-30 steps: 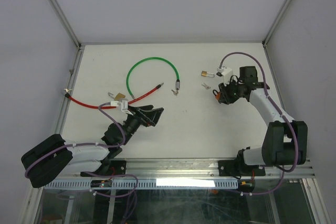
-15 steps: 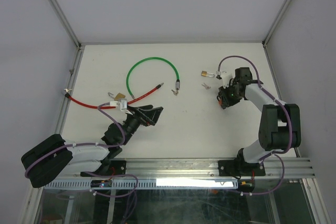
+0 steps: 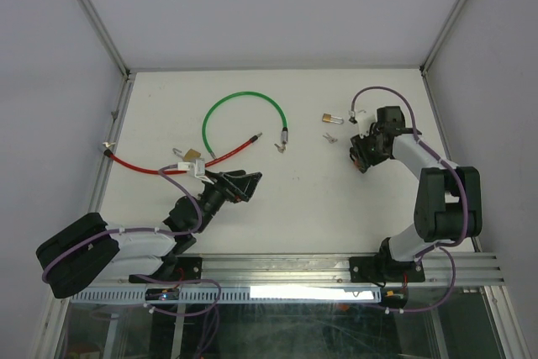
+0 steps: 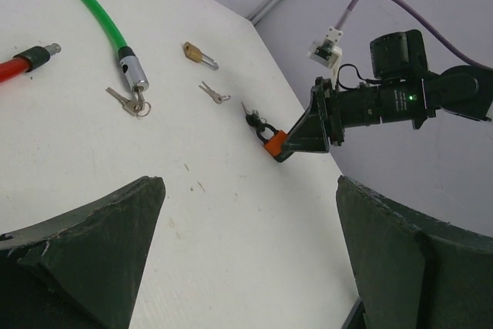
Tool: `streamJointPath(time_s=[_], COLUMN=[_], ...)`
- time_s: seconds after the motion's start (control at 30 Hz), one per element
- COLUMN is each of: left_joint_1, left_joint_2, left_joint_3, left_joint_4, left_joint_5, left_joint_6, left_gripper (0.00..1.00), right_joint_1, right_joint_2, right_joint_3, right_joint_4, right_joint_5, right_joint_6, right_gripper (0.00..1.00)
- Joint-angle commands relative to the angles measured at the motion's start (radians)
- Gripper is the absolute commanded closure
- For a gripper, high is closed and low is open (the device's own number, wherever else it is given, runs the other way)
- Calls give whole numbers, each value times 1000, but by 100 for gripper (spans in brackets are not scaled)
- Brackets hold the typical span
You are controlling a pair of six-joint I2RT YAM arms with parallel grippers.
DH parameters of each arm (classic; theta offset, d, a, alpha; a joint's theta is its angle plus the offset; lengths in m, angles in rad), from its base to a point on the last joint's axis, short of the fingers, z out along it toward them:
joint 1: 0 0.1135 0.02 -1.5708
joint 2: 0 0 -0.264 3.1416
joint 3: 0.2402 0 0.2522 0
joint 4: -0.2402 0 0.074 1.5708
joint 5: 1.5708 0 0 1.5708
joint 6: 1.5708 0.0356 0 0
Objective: Lock with the key
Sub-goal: Place the lock at the center of the board.
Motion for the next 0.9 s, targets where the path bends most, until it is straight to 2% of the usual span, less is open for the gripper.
streamJointPath(time_s=[0.0,0.47,0.87], left_joint_1=[-9,-9,-9], left_joint_2=[0,0,1], left_joint_3=[-13,-21,-21], left_joint_4=[52,63,60], left_joint_5=[2,0,-5], left_joint_6=[-14,-17,-22], left_gripper=[1,1,1], right_joint_1=[-14,-51,-56], right_joint_2=[-58,-104,-132], right_joint_3=[39,22,29], right_joint_4=[70,99,69], right_joint_5=[46,37,-57], right_joint_6=[17,28,18], right_gripper=[57,58,57])
